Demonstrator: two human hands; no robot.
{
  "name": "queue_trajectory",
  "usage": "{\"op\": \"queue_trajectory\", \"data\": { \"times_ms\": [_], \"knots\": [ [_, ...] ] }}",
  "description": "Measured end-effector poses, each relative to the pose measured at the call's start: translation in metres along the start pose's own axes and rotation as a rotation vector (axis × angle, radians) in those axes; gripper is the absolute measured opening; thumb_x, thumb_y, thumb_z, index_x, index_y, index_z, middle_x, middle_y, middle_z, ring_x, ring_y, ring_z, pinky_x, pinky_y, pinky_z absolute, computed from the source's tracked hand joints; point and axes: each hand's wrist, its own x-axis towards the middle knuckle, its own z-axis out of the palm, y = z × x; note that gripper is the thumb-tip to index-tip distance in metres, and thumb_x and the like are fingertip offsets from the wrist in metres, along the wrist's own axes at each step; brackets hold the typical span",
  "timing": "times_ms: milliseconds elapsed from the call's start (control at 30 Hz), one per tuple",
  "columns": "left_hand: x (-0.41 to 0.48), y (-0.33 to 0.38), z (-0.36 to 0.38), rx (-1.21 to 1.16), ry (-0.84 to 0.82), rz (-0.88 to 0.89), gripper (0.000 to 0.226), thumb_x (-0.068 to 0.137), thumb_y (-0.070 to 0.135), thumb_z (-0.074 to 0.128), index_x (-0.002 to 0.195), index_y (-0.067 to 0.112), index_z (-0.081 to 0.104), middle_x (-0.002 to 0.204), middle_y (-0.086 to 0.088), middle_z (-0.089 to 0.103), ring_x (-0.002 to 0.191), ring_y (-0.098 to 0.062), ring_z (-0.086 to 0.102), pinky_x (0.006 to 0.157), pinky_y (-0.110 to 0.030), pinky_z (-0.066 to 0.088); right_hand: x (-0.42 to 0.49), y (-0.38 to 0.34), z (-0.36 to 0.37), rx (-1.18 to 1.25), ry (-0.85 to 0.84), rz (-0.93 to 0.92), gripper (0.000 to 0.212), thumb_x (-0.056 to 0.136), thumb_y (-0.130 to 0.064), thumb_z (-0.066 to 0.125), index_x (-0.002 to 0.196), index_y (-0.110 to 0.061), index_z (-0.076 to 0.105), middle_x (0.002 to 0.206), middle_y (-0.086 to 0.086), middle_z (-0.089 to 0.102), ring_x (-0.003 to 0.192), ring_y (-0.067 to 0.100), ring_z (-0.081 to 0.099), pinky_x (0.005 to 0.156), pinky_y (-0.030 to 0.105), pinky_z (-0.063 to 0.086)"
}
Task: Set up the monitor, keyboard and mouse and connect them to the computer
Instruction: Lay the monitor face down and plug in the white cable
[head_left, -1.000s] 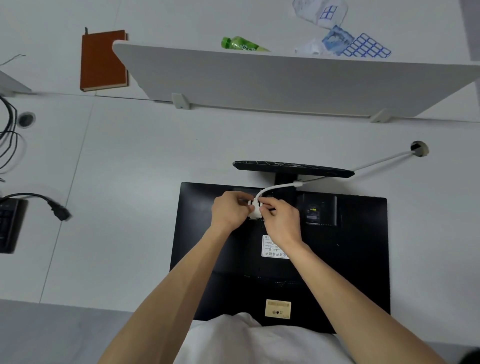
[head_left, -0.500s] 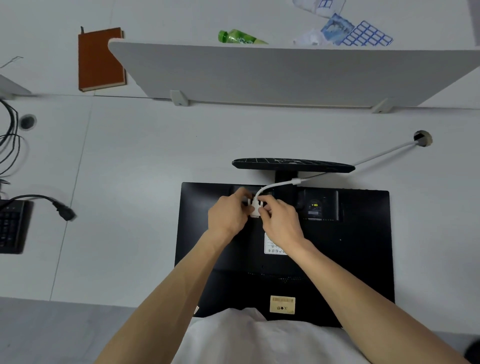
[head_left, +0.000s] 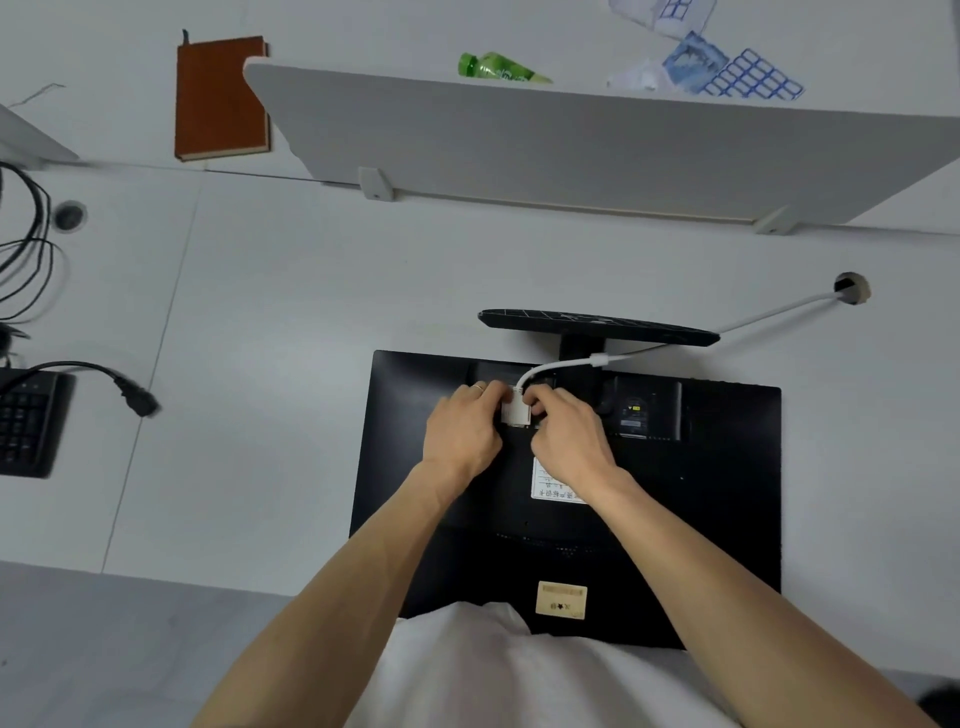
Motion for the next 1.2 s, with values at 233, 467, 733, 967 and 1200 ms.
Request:
{"op": "queue_trajectory", "data": {
  "times_ms": [233,467,733,967,1200],
  "knots": [
    [0.000,-0.001,-0.005,0.029,-0.065,0.025,0.054,0.079,-0.001,0.045,0.126,0.024,0.054,0.115,0.005,0.064,0.102,-0.024,0.052,0.073,-0.030,0.031,-0.006,0.002,0.006,0.023,0.031,0.010,0.051,0.083,0.006,0.042,0.124,-0.020,0.058,0.108,0.000,0.063,0.103,0.023,0.059,0.091,0.038,0.048],
    [0.000,-0.003,0.006,0.023,-0.036,0.017,0.053,0.077,-0.001,0.045,0.124,0.022,0.054,0.114,0.005,0.066,0.099,-0.025,0.050,0.083,-0.035,0.038,-0.011,0.004,0.007,0.015,0.020,0.000,0.055,0.081,0.007,0.044,0.127,-0.022,0.056,0.108,-0.002,0.064,0.104,0.021,0.059,0.093,0.038,0.049],
    [0.027,0.014,-0.025,-0.140,-0.098,-0.202,0.024,0.090,0.018,0.049,0.113,0.014,0.053,0.097,-0.006,0.063,0.088,-0.030,0.055,0.070,-0.035,0.043,-0.006,0.000,0.006,-0.014,0.038,-0.022,0.043,0.088,0.000,0.042,0.123,-0.021,0.053,0.103,0.000,0.061,0.100,0.024,0.054,0.087,0.039,0.047],
    [0.039,0.014,-0.025,-0.437,-0.108,-0.469,0.025,0.094,0.034,0.060,0.076,0.019,0.069,0.052,0.000,0.063,0.049,-0.013,0.062,0.063,-0.024,0.055,-0.011,0.007,0.007,0.080,0.062,-0.035,0.041,0.093,-0.004,0.040,0.126,-0.023,0.055,0.106,-0.002,0.063,0.106,0.018,0.054,0.090,0.032,0.046],
    [0.039,0.017,-0.020,-0.339,-0.131,-0.432,0.016,0.089,0.026,0.062,0.090,0.017,0.076,0.080,-0.009,0.073,0.078,-0.029,0.071,0.072,-0.031,0.057,-0.008,0.009,0.007,0.100,0.040,-0.035,0.038,0.094,-0.006,0.041,0.123,-0.024,0.056,0.104,-0.003,0.064,0.103,0.018,0.056,0.090,0.034,0.048]
  ]
}}
